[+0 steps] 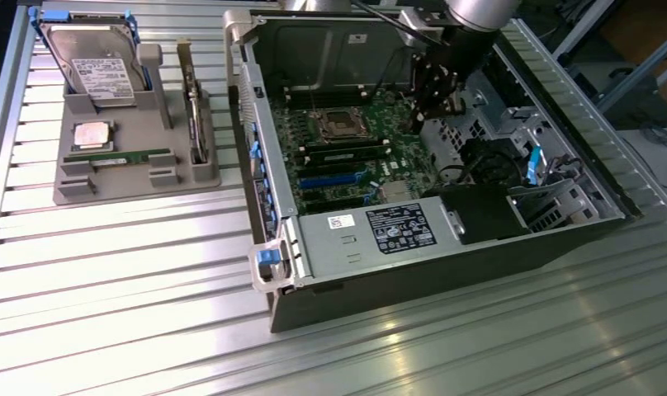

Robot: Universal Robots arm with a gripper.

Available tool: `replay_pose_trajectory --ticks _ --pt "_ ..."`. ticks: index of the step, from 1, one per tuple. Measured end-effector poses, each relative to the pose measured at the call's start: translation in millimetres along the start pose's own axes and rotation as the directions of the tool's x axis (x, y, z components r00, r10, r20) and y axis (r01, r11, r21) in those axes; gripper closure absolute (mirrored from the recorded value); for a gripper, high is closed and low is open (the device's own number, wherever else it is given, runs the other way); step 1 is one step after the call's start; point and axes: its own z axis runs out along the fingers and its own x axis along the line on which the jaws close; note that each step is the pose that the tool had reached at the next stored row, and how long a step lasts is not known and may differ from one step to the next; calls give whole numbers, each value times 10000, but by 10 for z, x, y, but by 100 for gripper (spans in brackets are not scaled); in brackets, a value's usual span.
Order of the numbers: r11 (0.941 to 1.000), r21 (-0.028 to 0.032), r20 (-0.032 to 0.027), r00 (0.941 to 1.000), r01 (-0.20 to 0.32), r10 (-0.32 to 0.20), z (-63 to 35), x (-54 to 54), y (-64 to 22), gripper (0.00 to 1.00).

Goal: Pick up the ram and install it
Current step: 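Press down the ram until it locks into place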

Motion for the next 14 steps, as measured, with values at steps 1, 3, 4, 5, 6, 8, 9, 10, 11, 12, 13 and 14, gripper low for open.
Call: replay_pose_trajectory --ticks 1,3,4,5,6,8,9,10,11,12,13,14 --pt "10000 0 2 10000 2 -2 -18 0 -52 89" --pt "10000 0 4 10000 1 -1 -141 6 -92 89" --pt "10000 0 1 10000 -1 1 -177 8 -90 89" --pt "10000 0 4 10000 1 -1 -179 7 -91 89" --pt "10000 0 3 10000 0 0 -179 7 -91 89" --pt "10000 0 3 10000 1 -1 -180 7 -91 89" --pt "10000 0 2 10000 0 0 -180 7 -91 89" --pt "10000 0 3 10000 1 -1 -180 7 -91 89" --pt "10000 0 3 10000 1 -1 -179 7 -91 89" --pt "10000 0 3 10000 0 0 -179 7 -91 89" --pt "10000 0 3 10000 1 -1 -180 8 -91 89" --pt "10000 0 2 10000 0 0 -180 8 -91 89"
